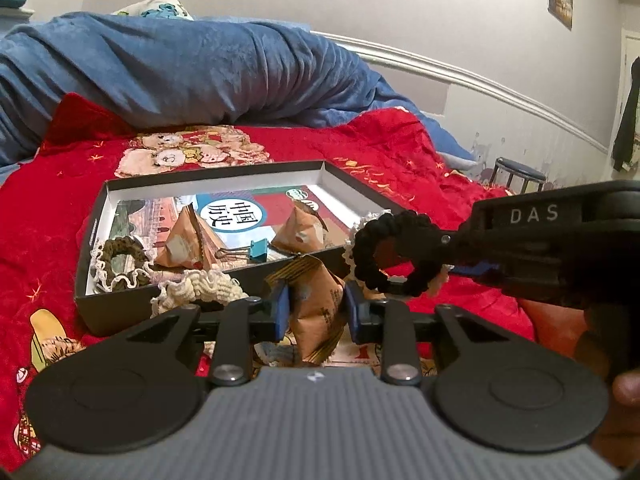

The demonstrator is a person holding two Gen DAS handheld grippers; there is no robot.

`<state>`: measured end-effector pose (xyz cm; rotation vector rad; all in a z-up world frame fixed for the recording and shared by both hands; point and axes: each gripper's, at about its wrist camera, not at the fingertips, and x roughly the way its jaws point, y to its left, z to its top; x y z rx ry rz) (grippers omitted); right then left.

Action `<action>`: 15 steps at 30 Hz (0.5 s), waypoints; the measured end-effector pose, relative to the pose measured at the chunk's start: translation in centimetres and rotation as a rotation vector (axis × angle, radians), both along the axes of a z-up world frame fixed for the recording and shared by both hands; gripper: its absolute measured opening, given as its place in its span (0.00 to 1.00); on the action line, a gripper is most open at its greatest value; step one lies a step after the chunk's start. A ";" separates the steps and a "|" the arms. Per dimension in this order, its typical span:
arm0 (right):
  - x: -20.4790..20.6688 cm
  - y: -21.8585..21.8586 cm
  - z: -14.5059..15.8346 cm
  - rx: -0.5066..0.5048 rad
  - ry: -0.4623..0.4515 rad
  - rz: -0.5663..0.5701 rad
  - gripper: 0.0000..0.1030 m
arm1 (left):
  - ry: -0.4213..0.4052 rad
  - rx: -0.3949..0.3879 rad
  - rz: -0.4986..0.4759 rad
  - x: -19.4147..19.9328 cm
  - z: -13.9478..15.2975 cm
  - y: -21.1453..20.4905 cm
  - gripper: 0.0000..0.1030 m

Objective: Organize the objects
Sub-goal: 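Lift packet with left gripper and black scrunchie with right gripper off the pile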

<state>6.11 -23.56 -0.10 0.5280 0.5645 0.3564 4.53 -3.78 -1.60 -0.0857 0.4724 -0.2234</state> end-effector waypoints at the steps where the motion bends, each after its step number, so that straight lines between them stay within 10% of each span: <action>1: -0.1 0.1 0.2 -0.007 -0.007 0.001 0.14 | -0.003 -0.002 0.002 0.0 0.1 0.1 0.32; 15: -1.1 1.0 2.4 -0.003 -0.074 0.005 0.14 | -0.075 -0.033 0.033 -0.6 1.8 0.9 0.31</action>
